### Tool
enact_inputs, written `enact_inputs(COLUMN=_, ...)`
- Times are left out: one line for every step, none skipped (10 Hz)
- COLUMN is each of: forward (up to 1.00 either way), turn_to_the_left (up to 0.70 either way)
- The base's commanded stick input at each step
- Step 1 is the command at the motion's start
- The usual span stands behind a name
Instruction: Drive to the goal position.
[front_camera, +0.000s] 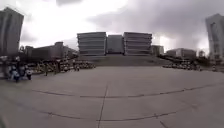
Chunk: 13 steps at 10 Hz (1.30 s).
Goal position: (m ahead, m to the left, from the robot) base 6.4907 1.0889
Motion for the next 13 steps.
enact_inputs(forward=1.0, turn_to_the_left=0.0)
enact_inputs(forward=1.0, turn_to_the_left=0.0)
enact_inputs(forward=1.0, turn_to_the_left=0.0)
enact_inputs(forward=1.0, turn_to_the_left=0.0)
enact_inputs(forward=1.0, turn_to_the_left=0.01)
enact_inputs(forward=1.0, turn_to_the_left=0.03)
enact_inputs(forward=1.0, turn_to_the_left=0.05)
enact_inputs(forward=1.0, turn_to_the_left=0.04)
enact_inputs(forward=1.0, turn_to_the_left=0.05)
enact_inputs(forward=1.0, turn_to_the_left=0.06)
enact_inputs(forward=1.0, turn_to_the_left=0.06)
enact_inputs(forward=1.0, turn_to_the_left=0.07)
enact_inputs(forward=1.0, turn_to_the_left=0.06)
